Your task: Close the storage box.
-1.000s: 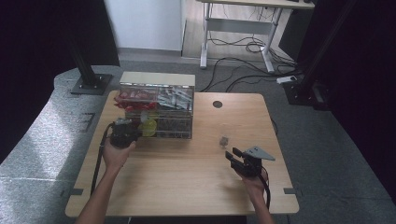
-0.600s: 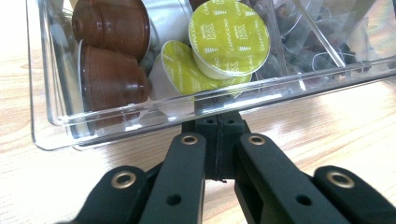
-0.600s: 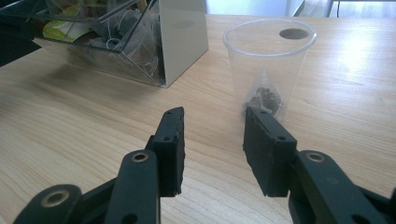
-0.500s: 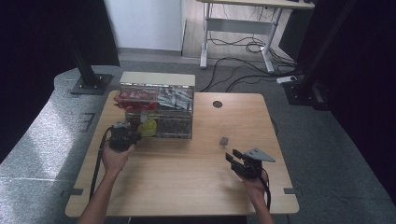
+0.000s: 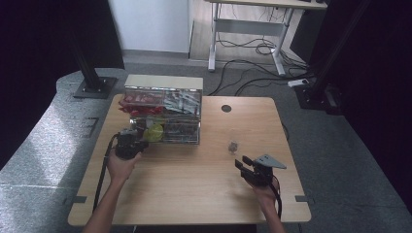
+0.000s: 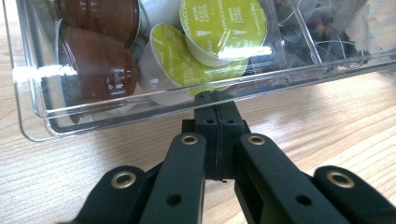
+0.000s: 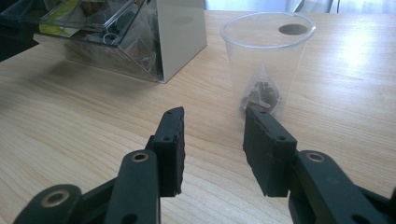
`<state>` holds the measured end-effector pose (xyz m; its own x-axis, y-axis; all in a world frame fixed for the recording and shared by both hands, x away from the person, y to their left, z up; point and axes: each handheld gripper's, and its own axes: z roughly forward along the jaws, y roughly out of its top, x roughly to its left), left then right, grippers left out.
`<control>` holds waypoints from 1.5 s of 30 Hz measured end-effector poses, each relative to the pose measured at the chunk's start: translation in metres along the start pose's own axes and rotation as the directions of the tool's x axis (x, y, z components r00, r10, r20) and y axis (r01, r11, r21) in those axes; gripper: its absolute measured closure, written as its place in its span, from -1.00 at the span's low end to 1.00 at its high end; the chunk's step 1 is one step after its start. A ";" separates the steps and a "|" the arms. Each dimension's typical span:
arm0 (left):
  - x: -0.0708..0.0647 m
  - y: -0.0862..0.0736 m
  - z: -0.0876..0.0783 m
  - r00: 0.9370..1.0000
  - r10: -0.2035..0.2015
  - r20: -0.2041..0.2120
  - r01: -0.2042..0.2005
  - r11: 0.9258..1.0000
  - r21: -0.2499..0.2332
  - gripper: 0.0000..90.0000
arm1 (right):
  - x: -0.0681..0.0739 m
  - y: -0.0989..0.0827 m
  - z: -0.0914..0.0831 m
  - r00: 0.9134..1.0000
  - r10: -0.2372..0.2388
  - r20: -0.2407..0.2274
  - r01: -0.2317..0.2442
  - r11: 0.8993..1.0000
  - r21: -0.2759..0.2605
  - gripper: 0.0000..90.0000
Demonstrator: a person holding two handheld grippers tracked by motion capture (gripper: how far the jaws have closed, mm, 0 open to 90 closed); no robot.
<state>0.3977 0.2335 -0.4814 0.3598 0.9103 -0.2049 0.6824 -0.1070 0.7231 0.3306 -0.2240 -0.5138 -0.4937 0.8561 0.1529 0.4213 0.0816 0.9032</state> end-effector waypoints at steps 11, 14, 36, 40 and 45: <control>0.000 -0.005 0.001 1.000 0.000 0.011 -0.001 1.000 0.011 1.00 | 0.001 -0.002 0.002 1.000 0.001 0.001 -0.001 1.000 0.007 0.28; 0.000 -0.005 0.001 1.000 0.000 0.011 0.000 1.000 0.011 1.00 | 0.000 -0.002 0.002 1.000 0.000 0.001 -0.001 1.000 0.007 0.28; -0.010 -0.012 -0.001 0.999 0.031 0.022 -0.030 0.999 -0.016 0.94 | 0.000 -0.004 0.002 1.000 0.002 -0.007 -0.002 1.000 0.014 0.26; -0.013 -0.015 -0.003 0.998 0.049 0.036 -0.048 0.998 -0.036 0.77 | 0.000 -0.005 0.003 1.000 0.005 -0.008 -0.005 1.000 0.016 0.26; -0.019 -0.019 -0.005 0.995 0.070 0.070 -0.067 0.996 -0.051 0.48 | -0.002 -0.006 0.002 1.000 0.007 -0.007 -0.007 1.000 0.018 0.24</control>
<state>0.3745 0.2202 -0.4876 0.4507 0.8702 -0.1991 0.6235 -0.1472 0.7678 0.3307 -0.2249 -0.5205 -0.4962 0.8529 0.1622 0.4382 0.0847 0.8949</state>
